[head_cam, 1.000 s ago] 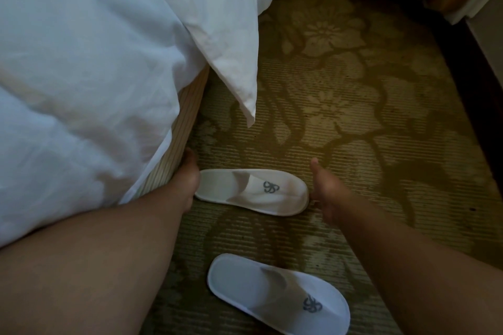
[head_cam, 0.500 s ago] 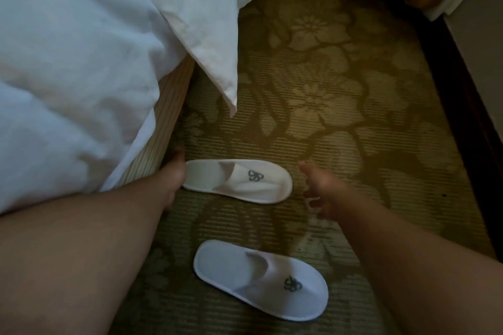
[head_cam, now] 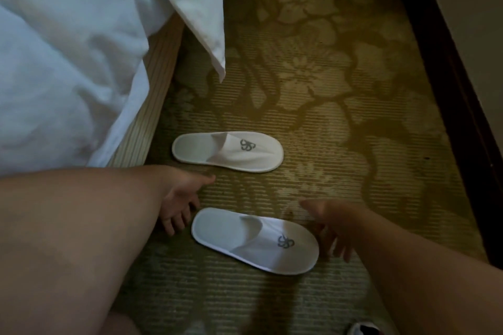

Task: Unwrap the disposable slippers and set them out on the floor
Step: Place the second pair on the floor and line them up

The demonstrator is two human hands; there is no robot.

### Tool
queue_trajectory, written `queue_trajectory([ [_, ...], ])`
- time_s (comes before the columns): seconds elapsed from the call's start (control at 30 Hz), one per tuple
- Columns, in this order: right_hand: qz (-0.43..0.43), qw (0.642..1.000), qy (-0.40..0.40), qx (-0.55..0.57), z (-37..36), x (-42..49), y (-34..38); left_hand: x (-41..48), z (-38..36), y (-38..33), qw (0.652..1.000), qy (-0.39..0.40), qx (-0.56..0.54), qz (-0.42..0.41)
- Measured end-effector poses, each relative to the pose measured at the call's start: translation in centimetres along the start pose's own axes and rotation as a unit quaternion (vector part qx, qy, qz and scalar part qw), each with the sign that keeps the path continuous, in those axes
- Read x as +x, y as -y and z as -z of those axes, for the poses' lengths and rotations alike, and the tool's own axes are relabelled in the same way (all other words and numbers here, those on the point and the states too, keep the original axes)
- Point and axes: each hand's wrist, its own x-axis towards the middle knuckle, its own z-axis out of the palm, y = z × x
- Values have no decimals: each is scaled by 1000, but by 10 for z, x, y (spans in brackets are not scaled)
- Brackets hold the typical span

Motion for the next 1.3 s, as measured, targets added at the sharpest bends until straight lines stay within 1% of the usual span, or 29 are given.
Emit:
queue_trajectory([
  [0.13, -23, 998, 52, 34, -5, -2, -1, 4, 1, 5, 1000, 3, -7, -8],
  [0.2, -10, 998, 55, 38, -2, -7, 7, 3, 3, 3, 1000, -7, -1, -6],
  [0.27, 14, 998, 41, 48, 0, -11, 16, 2, 6, 3, 1000, -29, 8, -2],
  [0.37, 43, 996, 0, 74, 5, -12, 30, 2, 17, 7, 997, -78, -7, -3],
  [0.43, 78, 992, -20, 95, 5, -17, 46, 0, 25, 10, 990, -136, -31, -13],
  [0.5, 112, 986, -31, 122, 2, -22, 61, -4, 29, 9, 975, -206, -79, -39],
  [0.53, 126, 982, -35, 138, -1, -24, 68, -7, 28, 7, 966, -229, -112, -51],
  [0.6, 151, 972, -37, 174, -8, -26, 76, -12, 25, 2, 948, -259, -170, -68],
  [0.7, 183, 961, -40, 204, -17, -21, 83, -11, 24, -4, 933, -296, -181, -97],
  [0.83, 179, 964, -33, 194, -22, -16, 84, -15, 27, -12, 926, -300, -205, -99],
  [0.93, 179, 962, -19, 206, -18, -18, 84, -17, 27, -15, 925, -297, -214, -99],
  [1.2, 167, 957, -30, 234, -7, -18, 83, -17, 30, -17, 933, -289, -189, -103],
  [1.3, 169, 959, -38, 223, -6, -21, 84, -16, 31, -16, 932, -287, -189, -111],
])
